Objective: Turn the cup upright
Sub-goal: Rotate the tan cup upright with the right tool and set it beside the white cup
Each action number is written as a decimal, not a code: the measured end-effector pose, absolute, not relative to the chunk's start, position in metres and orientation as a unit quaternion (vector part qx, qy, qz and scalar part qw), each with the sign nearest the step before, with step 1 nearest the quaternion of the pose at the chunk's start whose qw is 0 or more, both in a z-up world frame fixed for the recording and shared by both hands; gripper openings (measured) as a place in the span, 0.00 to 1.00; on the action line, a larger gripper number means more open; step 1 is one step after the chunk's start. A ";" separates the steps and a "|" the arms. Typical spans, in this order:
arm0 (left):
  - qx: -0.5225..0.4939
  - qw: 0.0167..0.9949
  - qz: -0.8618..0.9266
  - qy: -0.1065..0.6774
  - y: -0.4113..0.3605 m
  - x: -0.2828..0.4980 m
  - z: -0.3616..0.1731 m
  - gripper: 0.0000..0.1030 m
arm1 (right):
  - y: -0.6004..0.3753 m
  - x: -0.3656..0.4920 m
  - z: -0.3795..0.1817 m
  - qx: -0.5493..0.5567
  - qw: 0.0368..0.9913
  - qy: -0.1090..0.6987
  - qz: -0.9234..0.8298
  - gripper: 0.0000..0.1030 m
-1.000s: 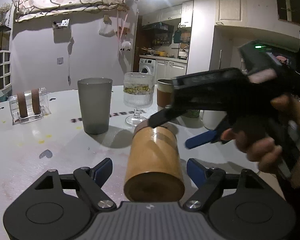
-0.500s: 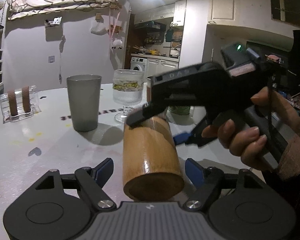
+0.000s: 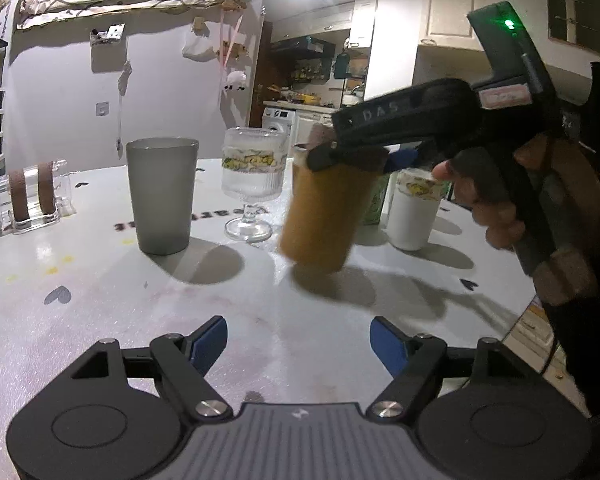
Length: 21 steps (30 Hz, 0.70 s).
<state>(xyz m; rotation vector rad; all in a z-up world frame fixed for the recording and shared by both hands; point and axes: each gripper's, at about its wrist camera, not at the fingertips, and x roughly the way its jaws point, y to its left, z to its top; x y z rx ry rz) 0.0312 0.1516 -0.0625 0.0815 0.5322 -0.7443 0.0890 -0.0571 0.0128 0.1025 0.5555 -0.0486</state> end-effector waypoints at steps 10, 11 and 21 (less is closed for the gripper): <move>0.040 0.899 -0.348 0.263 0.152 0.033 -0.065 0.76 | -0.069 0.105 0.001 -0.032 0.953 0.285 -0.100 0.72; 0.040 0.899 -0.347 0.263 0.152 0.033 -0.065 0.76 | -0.069 0.107 -0.001 -0.037 0.951 0.288 -0.105 0.72; 0.035 0.906 -0.333 0.257 0.154 0.036 -0.058 0.76 | -0.072 0.092 0.002 -0.016 0.958 0.266 -0.103 0.85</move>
